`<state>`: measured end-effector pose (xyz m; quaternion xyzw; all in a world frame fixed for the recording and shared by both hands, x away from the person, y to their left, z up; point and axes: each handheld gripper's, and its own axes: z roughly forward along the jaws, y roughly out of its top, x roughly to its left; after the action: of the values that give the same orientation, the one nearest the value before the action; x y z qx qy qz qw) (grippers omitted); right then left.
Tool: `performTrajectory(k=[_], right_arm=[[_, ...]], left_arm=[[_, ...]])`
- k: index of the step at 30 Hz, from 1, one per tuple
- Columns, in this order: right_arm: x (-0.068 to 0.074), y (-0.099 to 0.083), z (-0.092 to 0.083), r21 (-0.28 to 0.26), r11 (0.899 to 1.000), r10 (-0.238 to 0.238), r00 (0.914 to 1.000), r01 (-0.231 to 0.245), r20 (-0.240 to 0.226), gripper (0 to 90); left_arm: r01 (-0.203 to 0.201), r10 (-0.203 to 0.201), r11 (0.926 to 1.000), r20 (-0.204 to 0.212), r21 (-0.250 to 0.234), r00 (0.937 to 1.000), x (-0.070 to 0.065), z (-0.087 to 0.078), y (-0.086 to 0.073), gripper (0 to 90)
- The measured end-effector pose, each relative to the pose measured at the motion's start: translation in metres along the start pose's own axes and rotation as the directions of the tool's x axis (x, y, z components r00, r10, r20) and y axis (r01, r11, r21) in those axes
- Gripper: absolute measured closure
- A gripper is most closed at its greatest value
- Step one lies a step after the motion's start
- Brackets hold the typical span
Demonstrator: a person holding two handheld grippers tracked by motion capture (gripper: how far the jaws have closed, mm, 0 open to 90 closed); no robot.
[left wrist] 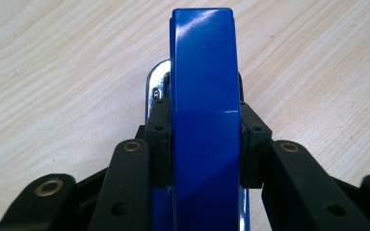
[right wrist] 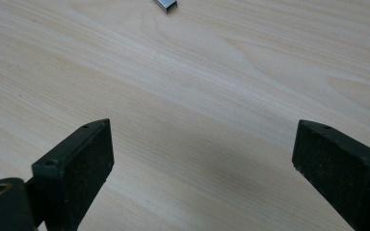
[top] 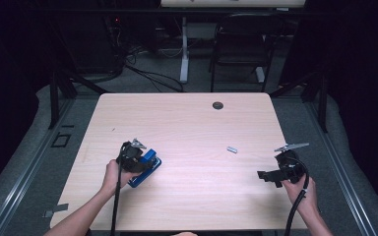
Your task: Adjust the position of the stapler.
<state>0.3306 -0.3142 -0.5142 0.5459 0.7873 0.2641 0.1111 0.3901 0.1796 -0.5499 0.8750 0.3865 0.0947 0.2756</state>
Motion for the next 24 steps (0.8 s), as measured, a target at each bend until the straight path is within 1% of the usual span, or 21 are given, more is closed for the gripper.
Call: performTrajectory(k=[2,3,4,6,7,9,12,13,15,17,18,20,22,23,24], right_arm=[[0.000,0.000,0.000,-0.001,1.000,-0.001,1.0000,0.001,0.000,6.9],[0.000,0.000,0.000,-0.001,1.000,-0.001,1.0000,0.001,0.000,6.9],[0.000,0.000,0.000,0.000,1.000,0.000,1.0000,0.000,0.000,6.9],[0.000,0.000,0.001,0.004,1.000,0.001,1.0000,-0.001,-0.006,7.0],[0.000,0.000,0.001,0.007,1.000,-0.001,1.0000,0.001,-0.003,7.0],[0.000,0.000,0.001,0.001,1.000,0.001,1.0000,-0.001,-0.004,7.0],[0.000,0.000,0.002,0.005,1.000,0.003,1.0000,-0.003,-0.004,7.1],[0.000,0.000,0.002,0.006,1.000,0.003,1.0000,-0.003,-0.004,7.1],[0.000,0.000,0.002,0.008,1.000,0.002,1.0000,-0.002,-0.003,7.2],[0.000,0.000,0.002,0.009,1.000,0.000,1.0000,0.000,-0.004,7.2],[0.000,0.000,0.002,0.009,1.000,0.000,1.0000,0.000,-0.004,7.2],[0.000,0.000,0.002,0.009,1.000,0.001,1.0000,-0.001,-0.005,7.2],[0.000,0.000,0.002,0.008,1.000,0.002,1.0000,-0.002,-0.004,7.2],[0.000,0.000,0.002,0.009,1.000,0.002,1.0000,-0.002,-0.004,7.2],[0.000,0.000,0.002,0.009,1.000,0.001,1.0000,-0.001,-0.005,7.2]], left_arm=[[-0.006,0.006,1.0000,0.003,0.002,1.0000,-0.001,0.001,0.001,65.8],[-0.014,0.014,0.9999,-0.003,0.001,0.9999,-0.002,0.002,0.002,65.8],[-0.016,0.016,0.9999,0.007,-0.002,0.9999,-0.002,0.002,0.002,65.9],[-0.024,0.024,0.9997,0.010,-0.002,0.9997,-0.003,0.003,0.003,65.8],[-0.029,0.029,0.9996,0.021,-0.003,0.9994,-0.003,0.003,0.003,65.8],[-0.034,0.034,0.9994,0.024,-0.001,0.9991,-0.003,0.003,0.004,65.8],[-0.050,0.050,0.9987,0.035,-0.007,0.9981,-0.004,0.005,0.005,65.8],[-0.059,0.060,0.9982,0.046,-0.009,0.9972,-0.005,0.005,0.005,65.9],[-0.072,0.073,0.9973,0.046,-0.014,0.9963,-0.007,0.007,0.007,65.9],[-0.101,0.102,0.9947,0.063,-0.016,0.9928,-0.010,0.009,0.010,65.9],[-0.101,0.102,0.9947,0.063,-0.016,0.9928,-0.010,0.009,0.010,65.9],[-0.113,0.115,0.9933,0.071,-0.020,0.9909,-0.012,0.010,0.011,65.9],[-0.136,0.138,0.9904,0.090,-0.021,0.9864,-0.014,0.012,0.013,65.9],[-0.140,0.142,0.9899,0.089,-0.022,0.9859,-0.015,0.012,0.014,66.0],[-0.147,0.149,0.9887,0.098,-0.026,0.9839,-0.016,0.013,0.014,66.0]])
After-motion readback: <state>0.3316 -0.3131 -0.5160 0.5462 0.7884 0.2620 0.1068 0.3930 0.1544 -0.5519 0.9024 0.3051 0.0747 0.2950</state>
